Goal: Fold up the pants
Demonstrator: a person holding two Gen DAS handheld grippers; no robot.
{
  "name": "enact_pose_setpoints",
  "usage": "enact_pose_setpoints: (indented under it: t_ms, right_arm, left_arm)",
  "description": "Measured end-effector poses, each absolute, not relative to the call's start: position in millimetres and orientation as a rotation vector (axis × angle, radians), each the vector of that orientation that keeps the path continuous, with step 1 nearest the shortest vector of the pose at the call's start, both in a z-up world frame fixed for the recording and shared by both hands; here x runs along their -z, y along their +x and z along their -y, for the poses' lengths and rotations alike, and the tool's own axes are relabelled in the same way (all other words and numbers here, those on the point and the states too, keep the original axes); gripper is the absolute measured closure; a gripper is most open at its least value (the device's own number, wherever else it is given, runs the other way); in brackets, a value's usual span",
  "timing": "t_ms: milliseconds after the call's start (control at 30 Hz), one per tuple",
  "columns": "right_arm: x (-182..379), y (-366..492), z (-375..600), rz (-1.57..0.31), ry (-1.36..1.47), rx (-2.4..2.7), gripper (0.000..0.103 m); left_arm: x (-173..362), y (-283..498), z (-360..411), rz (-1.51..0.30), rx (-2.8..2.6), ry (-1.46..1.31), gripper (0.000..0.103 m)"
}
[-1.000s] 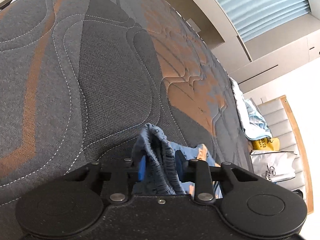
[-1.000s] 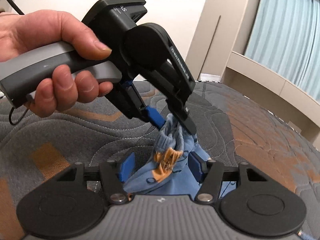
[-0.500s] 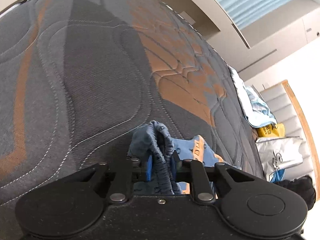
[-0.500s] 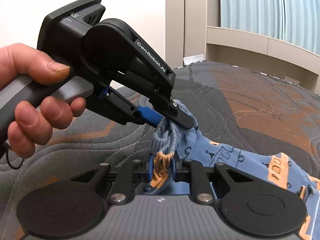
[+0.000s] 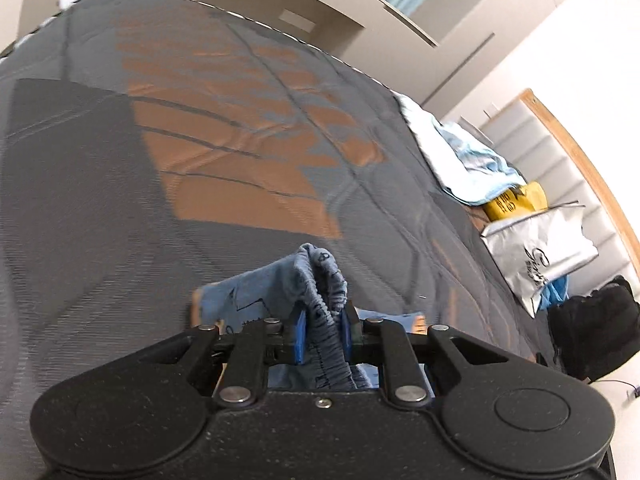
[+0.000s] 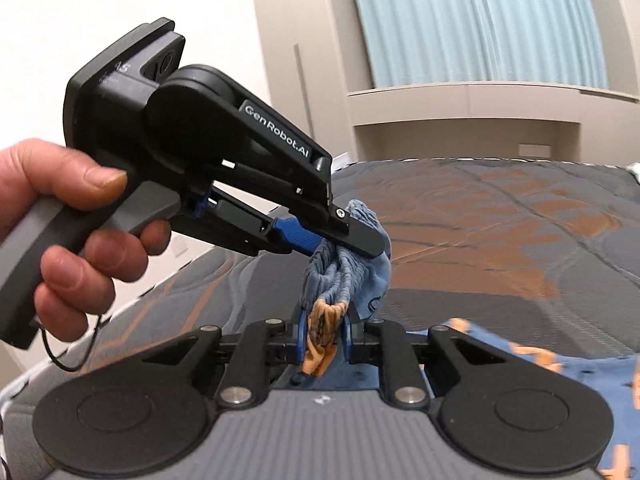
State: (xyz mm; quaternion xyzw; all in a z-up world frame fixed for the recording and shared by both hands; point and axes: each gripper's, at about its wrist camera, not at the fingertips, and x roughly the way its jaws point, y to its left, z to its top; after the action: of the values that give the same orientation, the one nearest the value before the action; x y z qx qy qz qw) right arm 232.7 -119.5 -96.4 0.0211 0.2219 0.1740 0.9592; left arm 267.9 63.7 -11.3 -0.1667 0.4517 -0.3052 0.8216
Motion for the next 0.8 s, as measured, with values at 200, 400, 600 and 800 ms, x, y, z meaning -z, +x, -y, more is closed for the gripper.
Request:
enact_pose_setpoints:
  t_ms: [200,400,600,800]
  right_arm:
    - [87.4,213.7,177.3,-0.444,0.105,-0.304,0.084]
    - [93.4,193.9,225.4,-0.439,0.16,-0.268,0.084]
    - [101.0,176.6,262.6,-0.444,0.207,-0.233,0.084]
    - [105.3,157.7,286.6,-0.449,0.234,-0.204,0.084]
  left_arm:
    - [10.0,262.4,-1.1,-0.981,0.694,-0.336,0.084]
    - [17.9,258.0,51.4,-1.015,0.719,-0.31,0.084]
    - [27.3,252.8,95.8,-1.046,0.747,-0.268,0.084]
    - [37.8,248.7,127.7,-1.07,0.771,-0.241,0.083]
